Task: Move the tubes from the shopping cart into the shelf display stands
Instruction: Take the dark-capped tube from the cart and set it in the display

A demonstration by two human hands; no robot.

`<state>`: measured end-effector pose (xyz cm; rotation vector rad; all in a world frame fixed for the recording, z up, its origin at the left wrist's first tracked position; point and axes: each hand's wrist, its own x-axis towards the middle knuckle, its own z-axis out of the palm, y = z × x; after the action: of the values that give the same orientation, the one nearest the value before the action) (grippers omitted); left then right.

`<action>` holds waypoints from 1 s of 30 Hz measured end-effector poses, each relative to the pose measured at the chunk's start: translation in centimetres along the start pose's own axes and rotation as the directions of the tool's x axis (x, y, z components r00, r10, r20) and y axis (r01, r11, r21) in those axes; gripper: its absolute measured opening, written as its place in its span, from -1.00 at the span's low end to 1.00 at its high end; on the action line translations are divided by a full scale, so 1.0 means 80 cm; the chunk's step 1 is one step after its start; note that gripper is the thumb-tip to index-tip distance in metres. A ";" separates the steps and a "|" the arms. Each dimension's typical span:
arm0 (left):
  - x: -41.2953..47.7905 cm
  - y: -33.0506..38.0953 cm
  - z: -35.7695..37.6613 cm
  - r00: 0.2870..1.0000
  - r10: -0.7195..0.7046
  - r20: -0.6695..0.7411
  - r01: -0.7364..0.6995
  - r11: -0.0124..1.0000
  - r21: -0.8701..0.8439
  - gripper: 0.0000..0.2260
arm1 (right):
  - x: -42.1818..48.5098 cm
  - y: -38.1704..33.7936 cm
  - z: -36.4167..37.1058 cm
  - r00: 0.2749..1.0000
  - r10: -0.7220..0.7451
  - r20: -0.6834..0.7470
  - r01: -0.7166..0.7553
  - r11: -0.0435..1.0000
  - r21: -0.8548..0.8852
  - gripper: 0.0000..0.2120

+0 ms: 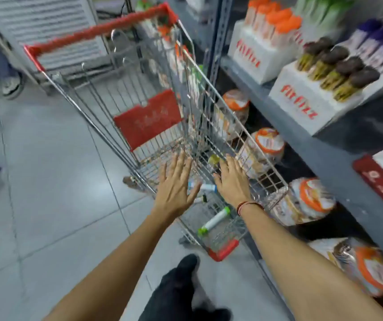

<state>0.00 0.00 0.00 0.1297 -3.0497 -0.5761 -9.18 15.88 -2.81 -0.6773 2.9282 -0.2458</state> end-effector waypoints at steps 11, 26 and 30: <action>-0.014 -0.015 0.040 0.970 -0.084 0.230 0.033 0.976 0.216 -0.48 | 0.030 0.021 0.156 0.875 0.058 0.480 -0.068 0.998 0.002 -0.73; -0.008 -0.011 0.052 0.975 -0.048 0.218 -0.004 0.973 0.232 -0.61 | 0.068 0.013 0.237 0.866 0.020 0.500 -0.053 0.997 0.053 -0.72; -0.007 -0.011 0.053 0.982 -0.012 0.186 -0.029 0.975 0.220 -0.62 | 0.067 0.016 0.227 0.858 0.030 0.512 -0.095 0.990 0.102 -0.77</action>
<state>0.41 0.78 -4.30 0.0715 -3.2875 -0.2580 -11.64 12.27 -21.25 -0.5269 2.3969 -0.2012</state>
